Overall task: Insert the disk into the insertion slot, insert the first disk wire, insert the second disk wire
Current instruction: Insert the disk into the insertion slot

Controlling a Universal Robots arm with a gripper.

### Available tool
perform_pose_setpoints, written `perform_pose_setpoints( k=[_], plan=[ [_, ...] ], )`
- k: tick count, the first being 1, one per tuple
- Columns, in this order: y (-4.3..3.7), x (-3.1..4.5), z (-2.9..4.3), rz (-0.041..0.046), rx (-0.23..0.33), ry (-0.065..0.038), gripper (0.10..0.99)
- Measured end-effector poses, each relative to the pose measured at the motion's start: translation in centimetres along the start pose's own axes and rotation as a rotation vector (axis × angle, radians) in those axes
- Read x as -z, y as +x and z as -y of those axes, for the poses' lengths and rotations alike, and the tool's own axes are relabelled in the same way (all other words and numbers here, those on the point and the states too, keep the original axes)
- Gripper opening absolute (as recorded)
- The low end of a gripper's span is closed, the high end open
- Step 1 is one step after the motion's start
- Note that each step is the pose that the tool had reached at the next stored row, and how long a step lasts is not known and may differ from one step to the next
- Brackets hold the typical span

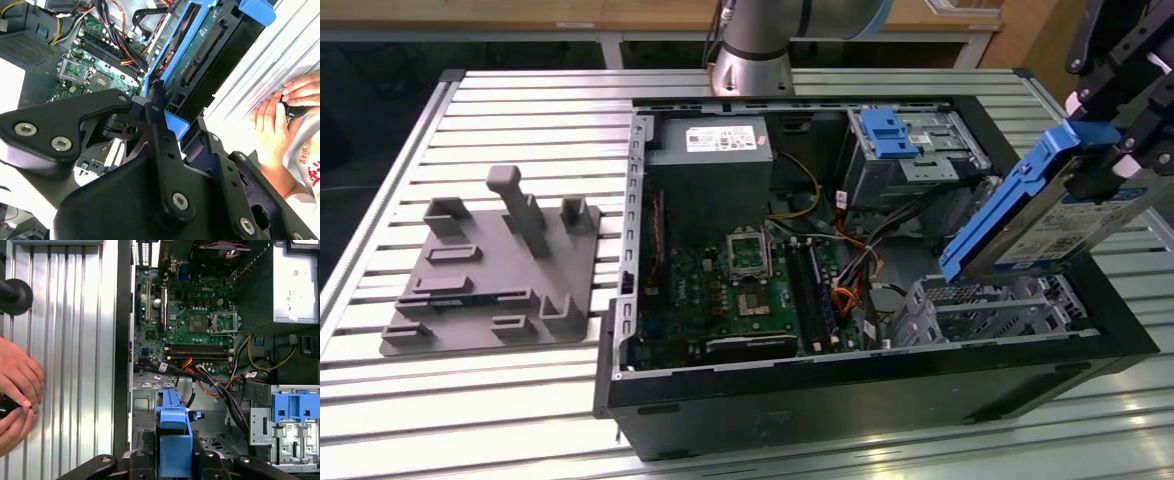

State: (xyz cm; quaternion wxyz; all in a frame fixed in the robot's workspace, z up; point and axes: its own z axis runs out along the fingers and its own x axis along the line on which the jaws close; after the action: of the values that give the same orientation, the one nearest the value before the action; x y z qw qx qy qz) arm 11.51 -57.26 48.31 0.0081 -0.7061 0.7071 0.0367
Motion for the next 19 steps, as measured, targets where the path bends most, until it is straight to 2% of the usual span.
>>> perform_pose_setpoints(
  k=[19],
  plan=[
    [-0.05, -0.67, 0.07, 0.0, 0.0, 0.0, 0.365]
  ],
)
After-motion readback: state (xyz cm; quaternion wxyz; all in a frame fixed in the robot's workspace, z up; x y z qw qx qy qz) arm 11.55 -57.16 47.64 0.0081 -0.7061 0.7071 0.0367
